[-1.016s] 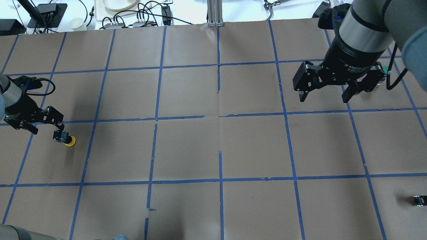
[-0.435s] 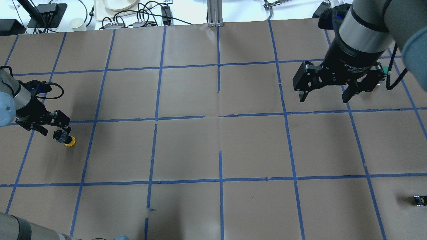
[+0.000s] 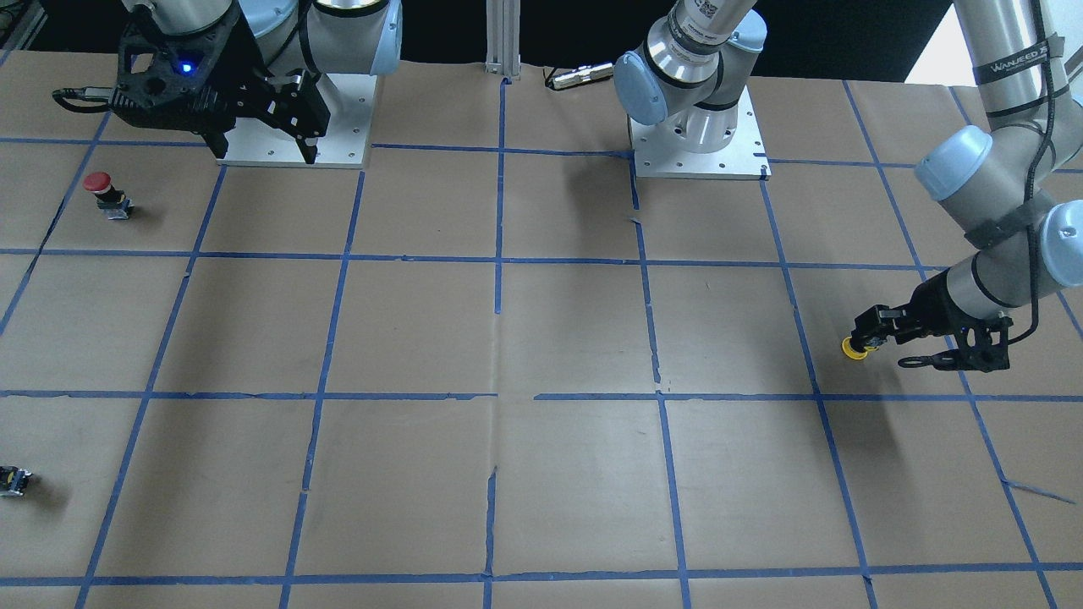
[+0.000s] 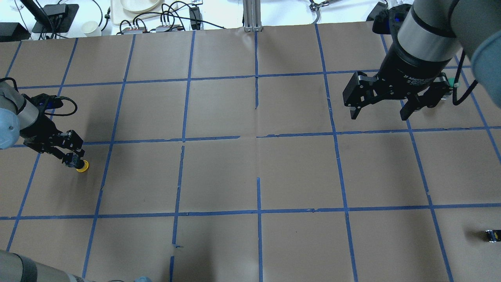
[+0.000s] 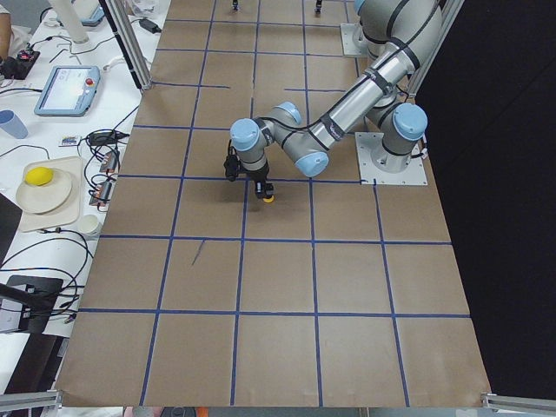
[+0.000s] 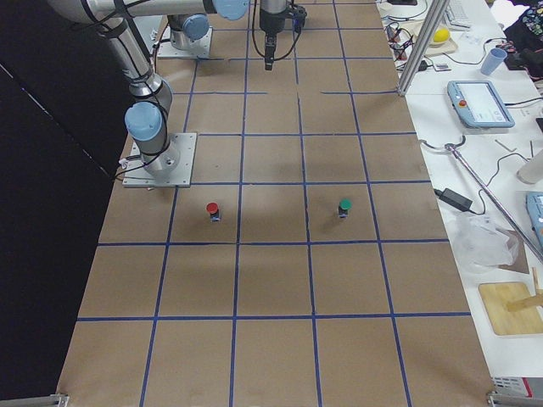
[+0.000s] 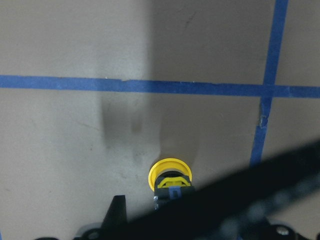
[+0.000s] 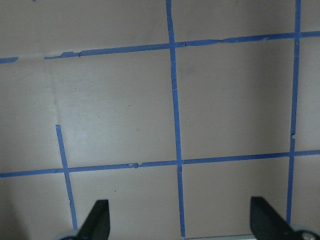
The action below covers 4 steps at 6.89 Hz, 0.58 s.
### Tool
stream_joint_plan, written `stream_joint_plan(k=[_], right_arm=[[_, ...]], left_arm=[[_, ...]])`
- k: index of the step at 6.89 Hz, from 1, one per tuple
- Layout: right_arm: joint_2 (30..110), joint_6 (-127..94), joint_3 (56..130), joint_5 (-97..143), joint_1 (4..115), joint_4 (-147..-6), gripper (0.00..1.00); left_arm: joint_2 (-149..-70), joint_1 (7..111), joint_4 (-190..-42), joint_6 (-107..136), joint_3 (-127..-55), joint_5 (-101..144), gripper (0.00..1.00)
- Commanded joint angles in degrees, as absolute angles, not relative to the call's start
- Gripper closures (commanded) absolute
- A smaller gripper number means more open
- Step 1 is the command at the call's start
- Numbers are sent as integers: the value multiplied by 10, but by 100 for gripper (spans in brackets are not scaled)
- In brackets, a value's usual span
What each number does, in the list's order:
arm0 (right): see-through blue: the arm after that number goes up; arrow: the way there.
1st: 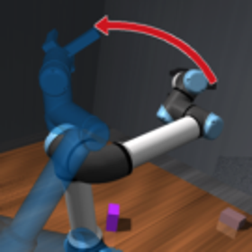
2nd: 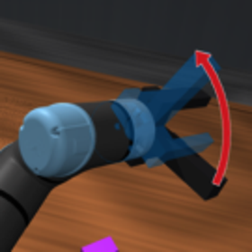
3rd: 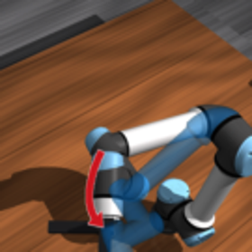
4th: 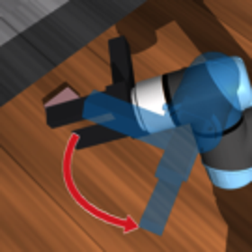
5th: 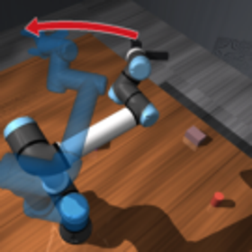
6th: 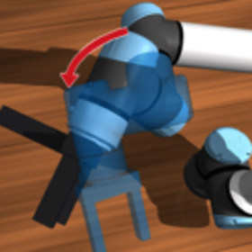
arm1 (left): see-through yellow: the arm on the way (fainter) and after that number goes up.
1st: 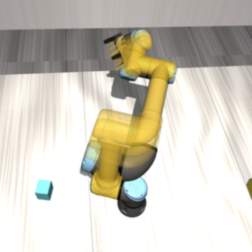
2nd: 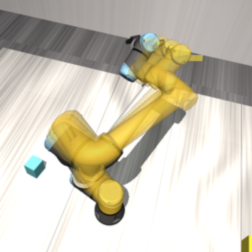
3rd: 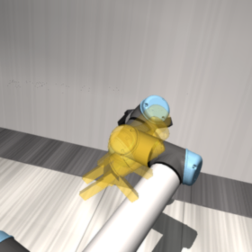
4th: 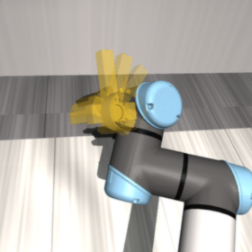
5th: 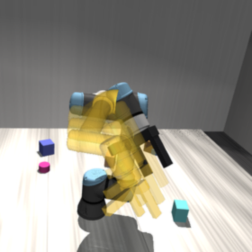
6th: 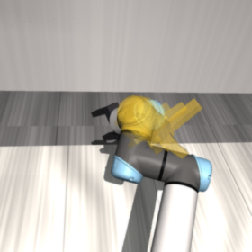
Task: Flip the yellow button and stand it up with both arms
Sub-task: 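Lower the left gripper and close it on the yellow button's base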
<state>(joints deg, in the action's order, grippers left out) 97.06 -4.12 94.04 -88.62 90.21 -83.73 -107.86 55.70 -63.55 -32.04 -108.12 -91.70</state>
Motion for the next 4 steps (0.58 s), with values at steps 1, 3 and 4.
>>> stream_joint_plan(k=[1, 3, 4], right_arm=[[966, -43, 940, -880, 900, -843, 0], [965, -45, 940, -881, 899, -845, 0], [967, -45, 937, -882, 890, -849, 0]], left_arm=[[-1078, 555, -629, -332, -1098, -920, 27], [-1073, 554, -629, -336, -1098, -920, 38], [-1071, 554, -629, -337, -1098, -921, 59]])
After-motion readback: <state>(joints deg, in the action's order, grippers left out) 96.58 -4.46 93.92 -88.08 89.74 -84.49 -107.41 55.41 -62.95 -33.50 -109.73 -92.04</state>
